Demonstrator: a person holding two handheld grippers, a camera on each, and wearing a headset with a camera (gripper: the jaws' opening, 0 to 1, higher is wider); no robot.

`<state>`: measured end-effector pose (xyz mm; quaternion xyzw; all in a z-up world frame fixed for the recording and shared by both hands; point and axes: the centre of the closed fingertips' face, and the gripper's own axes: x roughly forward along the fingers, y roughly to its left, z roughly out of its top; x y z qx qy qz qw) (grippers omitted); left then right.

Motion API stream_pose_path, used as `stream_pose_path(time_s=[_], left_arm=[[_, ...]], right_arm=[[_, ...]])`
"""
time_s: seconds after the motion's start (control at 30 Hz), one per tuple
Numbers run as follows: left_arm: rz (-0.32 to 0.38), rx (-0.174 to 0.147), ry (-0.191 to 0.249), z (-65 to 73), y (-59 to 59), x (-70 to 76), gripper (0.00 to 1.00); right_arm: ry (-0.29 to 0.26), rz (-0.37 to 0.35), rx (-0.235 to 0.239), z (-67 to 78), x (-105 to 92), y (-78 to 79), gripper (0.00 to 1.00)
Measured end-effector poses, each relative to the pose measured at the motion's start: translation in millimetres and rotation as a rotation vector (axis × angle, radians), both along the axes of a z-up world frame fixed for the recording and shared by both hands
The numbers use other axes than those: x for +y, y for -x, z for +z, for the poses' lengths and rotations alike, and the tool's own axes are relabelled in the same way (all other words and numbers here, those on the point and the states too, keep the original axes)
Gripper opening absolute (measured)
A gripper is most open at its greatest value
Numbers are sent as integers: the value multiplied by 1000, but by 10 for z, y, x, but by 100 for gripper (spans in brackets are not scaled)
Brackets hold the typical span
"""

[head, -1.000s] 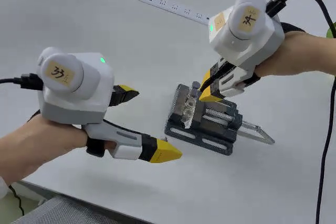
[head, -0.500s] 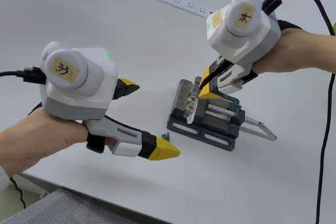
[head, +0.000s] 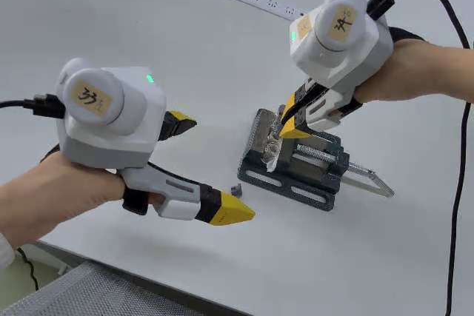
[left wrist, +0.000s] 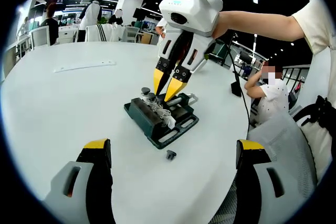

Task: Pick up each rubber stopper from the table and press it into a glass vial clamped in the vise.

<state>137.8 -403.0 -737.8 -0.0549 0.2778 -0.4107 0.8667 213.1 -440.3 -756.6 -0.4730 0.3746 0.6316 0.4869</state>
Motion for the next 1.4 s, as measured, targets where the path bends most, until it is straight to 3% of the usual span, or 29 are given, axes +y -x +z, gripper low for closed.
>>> stream_pose_path(time_s=[0.8,1.4], left_arm=[[14,22,19,-61,32,38,98],[11,24,23,-67,25,22,98]], right_arm=[[12,34,-18,-63,35,-4,6],[32,-6,-20,-96,21,-37,5]])
